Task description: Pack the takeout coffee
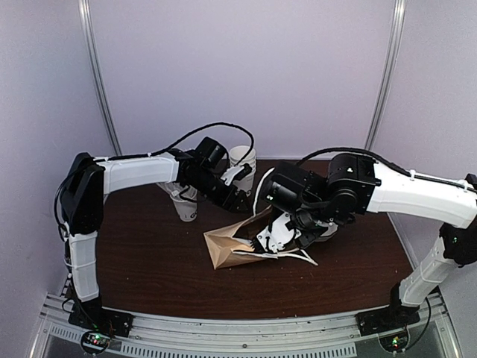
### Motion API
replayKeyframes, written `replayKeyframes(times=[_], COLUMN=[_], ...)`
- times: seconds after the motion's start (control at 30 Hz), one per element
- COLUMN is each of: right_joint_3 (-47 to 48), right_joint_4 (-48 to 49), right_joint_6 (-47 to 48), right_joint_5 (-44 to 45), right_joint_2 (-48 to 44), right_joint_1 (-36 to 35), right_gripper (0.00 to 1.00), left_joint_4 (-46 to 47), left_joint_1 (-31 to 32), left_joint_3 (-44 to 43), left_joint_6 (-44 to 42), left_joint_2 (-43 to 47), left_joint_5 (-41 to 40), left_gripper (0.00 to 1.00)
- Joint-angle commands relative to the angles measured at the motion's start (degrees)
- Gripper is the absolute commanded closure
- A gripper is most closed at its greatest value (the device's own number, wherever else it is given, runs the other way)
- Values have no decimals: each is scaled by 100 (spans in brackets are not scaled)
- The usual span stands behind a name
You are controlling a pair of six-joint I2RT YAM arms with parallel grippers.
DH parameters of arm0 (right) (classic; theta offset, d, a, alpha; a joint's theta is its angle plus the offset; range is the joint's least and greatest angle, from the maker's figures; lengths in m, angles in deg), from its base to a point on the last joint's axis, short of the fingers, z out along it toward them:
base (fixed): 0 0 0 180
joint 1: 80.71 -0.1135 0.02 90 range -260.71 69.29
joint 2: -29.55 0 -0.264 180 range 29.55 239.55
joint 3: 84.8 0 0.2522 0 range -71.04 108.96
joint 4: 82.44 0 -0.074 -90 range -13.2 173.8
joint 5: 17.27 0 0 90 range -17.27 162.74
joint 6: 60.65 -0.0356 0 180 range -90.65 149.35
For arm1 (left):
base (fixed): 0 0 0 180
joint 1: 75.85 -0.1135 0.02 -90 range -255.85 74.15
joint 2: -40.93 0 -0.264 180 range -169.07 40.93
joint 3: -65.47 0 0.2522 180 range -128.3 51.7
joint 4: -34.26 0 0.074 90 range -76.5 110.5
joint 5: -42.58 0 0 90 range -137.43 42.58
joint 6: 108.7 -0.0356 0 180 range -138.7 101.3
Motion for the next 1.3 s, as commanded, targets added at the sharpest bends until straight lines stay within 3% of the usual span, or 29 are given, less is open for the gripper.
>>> replayKeyframes(times=[0.0, 0.4, 0.77, 1.27], right_joint_3=[35, 343, 471, -83], right_joint_4=[-367, -253, -431, 549], right_joint_6=[2, 64, -136, 420], right_joint_5=[-295, 8, 2, -63], right_joint_2=[33, -111, -127, 26], right_joint_1=[35, -244, -411, 72], right_gripper=[44, 45, 45, 45], left_joint_4=[296, 851, 504, 504], left_joint_1=[-25, -25, -37, -155], left_joint_3=[26, 763, 723, 461], left_joint_6=[-54, -77, -315, -322], left_joint_2=[362, 1758, 1126, 375], left_joint_5=[232, 161, 89, 453], left_gripper=[28, 27, 27, 27])
